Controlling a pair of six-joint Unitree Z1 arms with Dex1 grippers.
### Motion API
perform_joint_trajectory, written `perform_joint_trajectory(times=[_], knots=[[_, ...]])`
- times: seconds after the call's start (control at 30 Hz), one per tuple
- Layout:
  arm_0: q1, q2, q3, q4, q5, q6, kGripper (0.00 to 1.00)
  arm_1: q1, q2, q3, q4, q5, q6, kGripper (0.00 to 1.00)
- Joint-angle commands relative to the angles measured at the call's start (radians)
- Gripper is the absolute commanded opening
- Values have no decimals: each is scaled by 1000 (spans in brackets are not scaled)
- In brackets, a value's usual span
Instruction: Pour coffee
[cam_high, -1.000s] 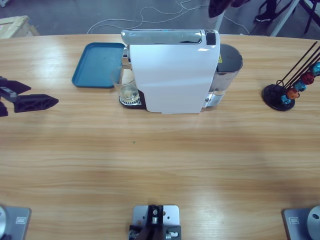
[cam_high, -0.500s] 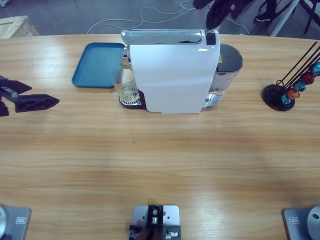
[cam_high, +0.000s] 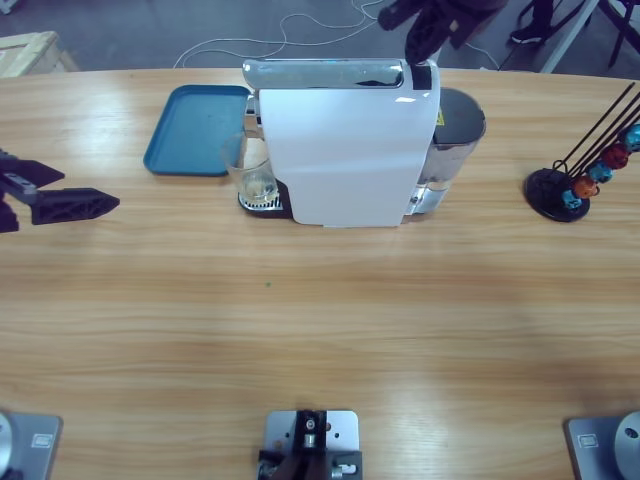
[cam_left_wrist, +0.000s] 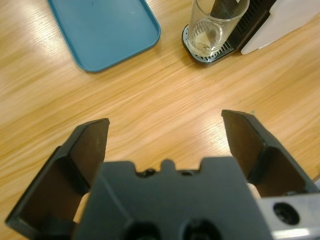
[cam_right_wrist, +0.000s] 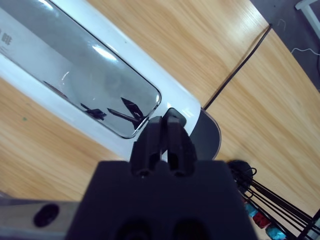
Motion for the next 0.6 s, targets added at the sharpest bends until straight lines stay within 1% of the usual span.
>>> perform_joint_trajectory(times=[0.03, 0.27, 0.5, 0.6], knots=[[7, 31, 37, -14, -15, 14, 968, -8, 19, 62, 10, -42, 4, 0], [7, 28, 37, -14, -17, 16, 968, -9, 16, 99, 0, -35, 8, 0], [7, 28, 39, -14, -17, 16, 968, 0, -5, 210, -68, -19, 31, 0], [7, 28, 39, -14, -17, 16, 968, 2, 7, 212, -84, -10, 33, 0]])
